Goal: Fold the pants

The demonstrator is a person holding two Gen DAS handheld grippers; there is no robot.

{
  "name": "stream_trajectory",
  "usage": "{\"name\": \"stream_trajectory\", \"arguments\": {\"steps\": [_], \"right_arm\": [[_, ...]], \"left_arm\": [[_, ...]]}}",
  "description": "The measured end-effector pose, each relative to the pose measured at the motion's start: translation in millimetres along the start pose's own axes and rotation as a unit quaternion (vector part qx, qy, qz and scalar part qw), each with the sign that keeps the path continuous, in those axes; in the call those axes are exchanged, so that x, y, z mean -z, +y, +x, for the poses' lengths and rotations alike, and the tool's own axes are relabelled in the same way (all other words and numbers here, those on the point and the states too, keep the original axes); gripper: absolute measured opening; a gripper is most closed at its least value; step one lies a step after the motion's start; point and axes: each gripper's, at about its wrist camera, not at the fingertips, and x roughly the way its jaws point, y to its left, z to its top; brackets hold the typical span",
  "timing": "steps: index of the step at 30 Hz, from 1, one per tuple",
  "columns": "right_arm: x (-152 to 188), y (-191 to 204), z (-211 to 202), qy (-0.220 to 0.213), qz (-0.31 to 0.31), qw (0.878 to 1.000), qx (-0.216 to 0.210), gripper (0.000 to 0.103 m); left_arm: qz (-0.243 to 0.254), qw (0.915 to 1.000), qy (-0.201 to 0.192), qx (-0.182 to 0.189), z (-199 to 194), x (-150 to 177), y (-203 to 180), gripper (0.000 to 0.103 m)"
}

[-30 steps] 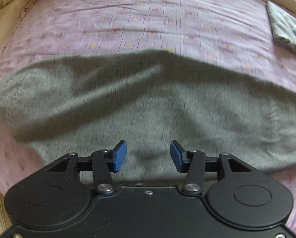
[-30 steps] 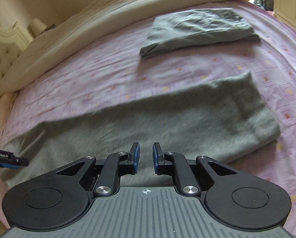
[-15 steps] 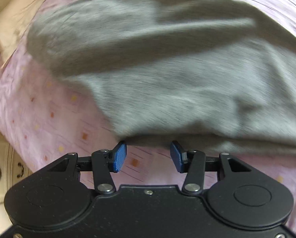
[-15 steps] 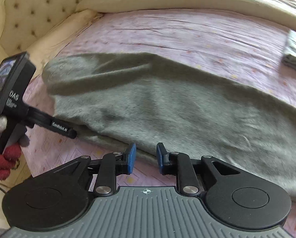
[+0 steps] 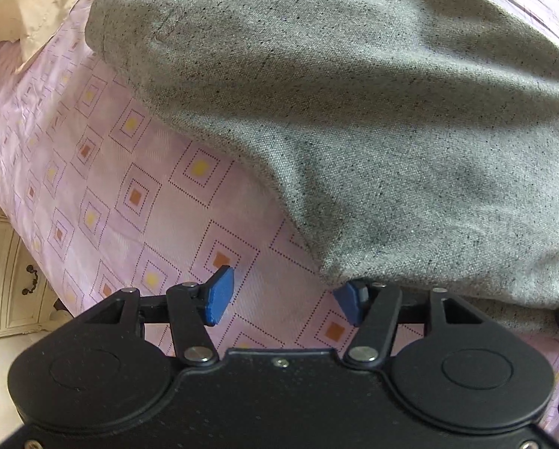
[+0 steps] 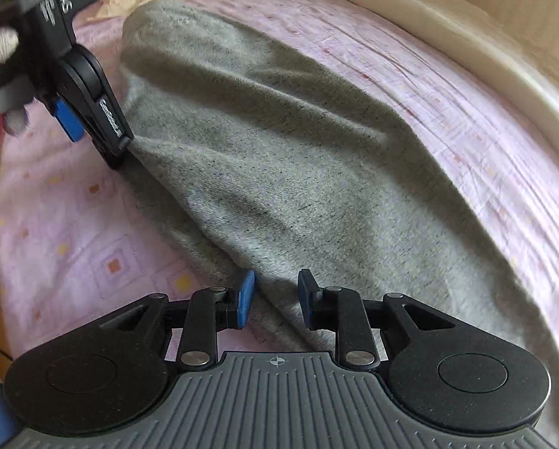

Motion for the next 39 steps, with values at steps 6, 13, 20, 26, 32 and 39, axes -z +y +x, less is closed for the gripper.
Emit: {"name": "stream_trajectory", "arguments": {"steps": [6,13,20,26,32,39], "right_arm": [[4,0,-4,-0.003,0.0,1.0,-0.016,0.003],[16,6,-18,0.016,-0.021,0.998,-0.051,0.002],[24,2,-40,-0.012,0.027,0.998,-0.052,0.003],[15,-15,-51,-0.024,0.1,0.993,-0.051,0.003],[6,-17,-46,-0.023,0.157,0.986,-0.047,0.003],[-24,-14,-30,-0.002,0.257,0.966,-0.016,0.004]], "left_arm": [[-0.045,0.9984,0.022,0.027,8,2,24,0.064],[-0.005,1.0,0.003,0.006,-13,17,21,0.057],[0.021,0.9955,-0.09,0.018,-72,11,-7,0.056],[0.019,0.9924,-0.122,0.001,-80,3,-36,0.056],[0.061,0.9925,-0.105,-0.014,-54,-1,-29,0.06],[0.161,0.9868,-0.015,0.009,-1,1,-10,0.061]]}}
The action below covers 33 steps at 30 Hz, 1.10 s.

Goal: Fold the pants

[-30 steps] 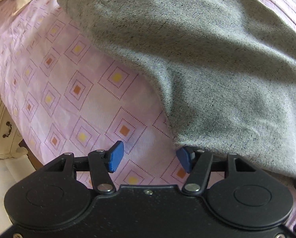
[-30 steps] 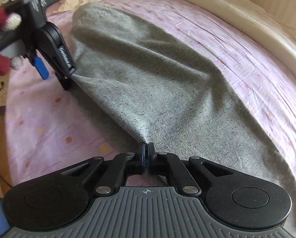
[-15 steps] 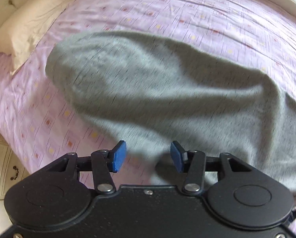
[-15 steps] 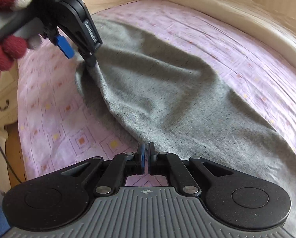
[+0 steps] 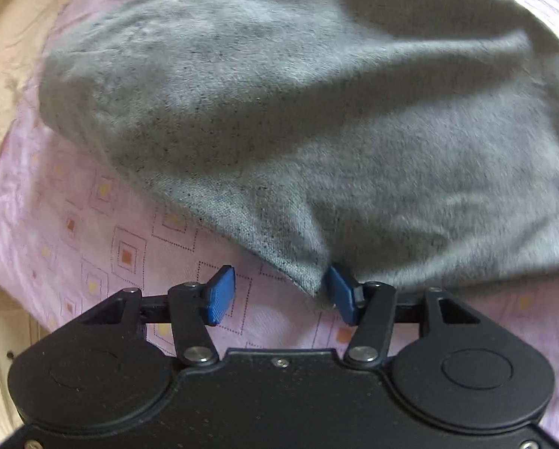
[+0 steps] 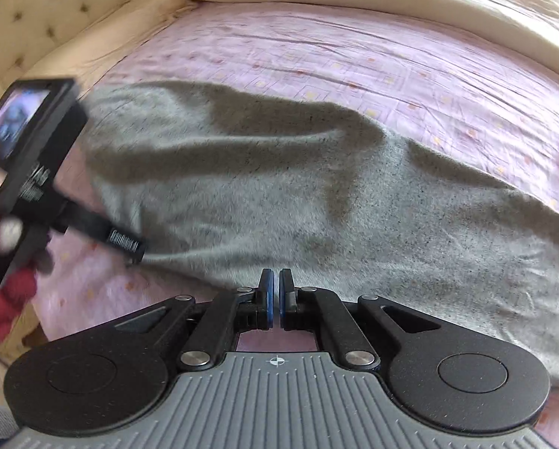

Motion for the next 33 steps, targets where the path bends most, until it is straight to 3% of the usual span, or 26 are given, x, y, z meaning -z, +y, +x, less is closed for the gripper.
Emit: {"name": "stream_trajectory", "arguments": {"steps": [4,6,8,9,14,19,25,26,27,28,31,33], "right_arm": [[-24,18,14,-0.009,0.064,0.998,-0.004,0.004],[-35,34,26,-0.011,0.07,0.997,-0.005,0.006],[-42,46,38,-0.002,0.085,0.996,-0.011,0.022],[-42,51,44,0.002,0.1,0.995,-0.019,0.024],[-23,69,52,0.027,0.191,0.981,-0.025,0.025],[-1,77,56,0.049,0.286,0.957,-0.029,0.029],[2,77,77,0.056,0.377,0.924,-0.034,0.03],[2,76,81,0.059,0.391,0.918,-0.03,0.028],[0,77,83,0.06,0.4,0.914,-0.029,0.017],[-1,79,84,0.053,0.397,0.915,-0.033,0.002],[-8,94,81,0.072,0.338,0.938,-0.007,0.002],[-1,96,81,0.084,0.332,0.94,-0.002,0.002]], "left_arm": [[0.033,0.9988,-0.009,0.034,-21,-5,35,0.059],[0.041,0.9979,-0.041,0.028,-38,-14,61,0.059],[0.043,0.9962,-0.073,0.02,-52,-26,89,0.06],[0.044,0.9952,-0.086,0.011,-57,-35,105,0.061],[0.057,0.9902,-0.124,-0.029,-53,-83,165,0.068],[0.056,0.9919,-0.111,-0.028,-24,-135,205,0.068],[0.071,0.9917,-0.108,0.001,-18,-151,212,0.068],[0.075,0.9913,-0.108,0.007,-18,-153,212,0.068],[0.079,0.991,-0.107,0.015,-18,-155,212,0.068],[0.083,0.9907,-0.106,0.022,-18,-158,212,0.068],[0.088,0.9891,-0.113,0.032,-17,-168,210,0.068],[0.089,0.9886,-0.118,0.03,-13,-178,209,0.068]]}}
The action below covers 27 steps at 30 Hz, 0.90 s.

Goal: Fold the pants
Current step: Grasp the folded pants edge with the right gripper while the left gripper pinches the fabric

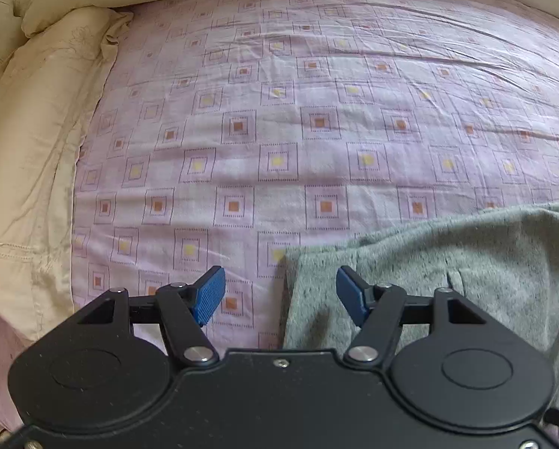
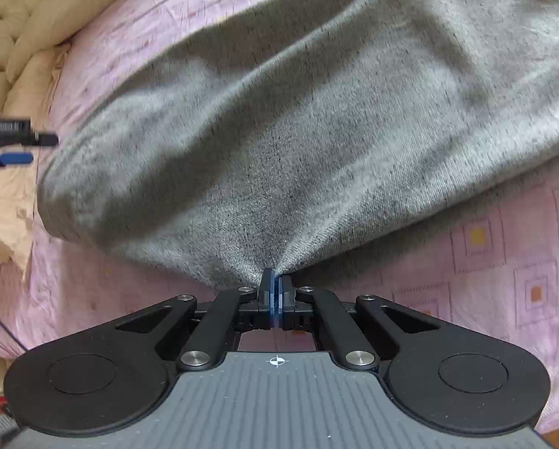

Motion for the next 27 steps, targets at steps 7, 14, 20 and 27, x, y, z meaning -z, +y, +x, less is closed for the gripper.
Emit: {"name": "stream_trajectory", "arguments": {"steps": [7,14,20,27], "right_arm": [[0,5,2,0.01,-0.007,1.0,0.019,0.002],[1,5,0,0.013,-0.007,1.0,0.019,0.002],[-8,18,-16,0.001,-0.053,0.999,0.004,0.005],[-43,59,-60,-0.069,-0.186,0.98,-0.006,0.021]], "left_arm": [[-0.002,0.9987,0.051,-0.005,43,-28,2,0.068],[-0.005,0.9924,0.06,0.107,21,9,8,0.051],[0.029,0.9872,0.058,0.146,-3,65,1,0.051],[-0.007,0.9892,0.02,0.145,-13,82,5,0.051]]}}
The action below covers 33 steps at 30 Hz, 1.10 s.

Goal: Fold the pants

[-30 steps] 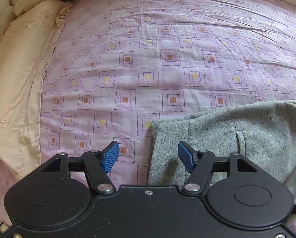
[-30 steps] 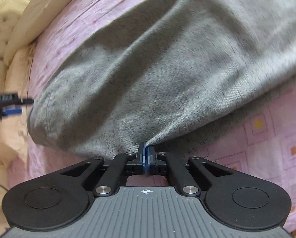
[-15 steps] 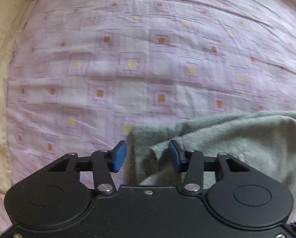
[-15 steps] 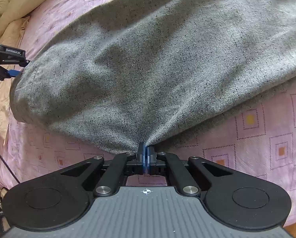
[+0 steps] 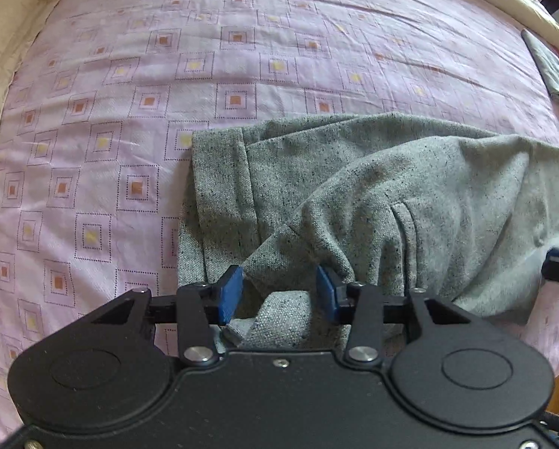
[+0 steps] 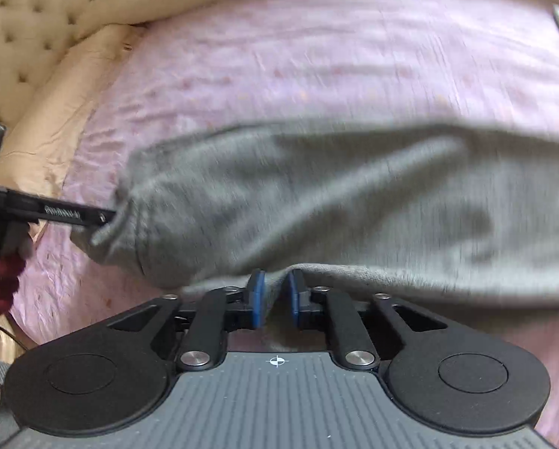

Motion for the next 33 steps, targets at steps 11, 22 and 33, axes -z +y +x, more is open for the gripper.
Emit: {"name": "stream_trajectory", "arguments": {"steps": [11,22,33], "right_arm": [[-103,49,54,0.006,-0.149,0.986,-0.08,0.049],[-88,90,123,0.13,-0.266,0.947,-0.124,0.002],[-46,90,76,0.076,-0.272,0.951,-0.122,0.0]], "left_arm": [[0.084,0.9945,-0.062,-0.008,-28,23,-21,0.025],[0.051,0.9982,-0.028,0.015,-29,36,2,0.044],[0.009,0.9973,0.017,0.07,-1,5,30,0.065]]}}
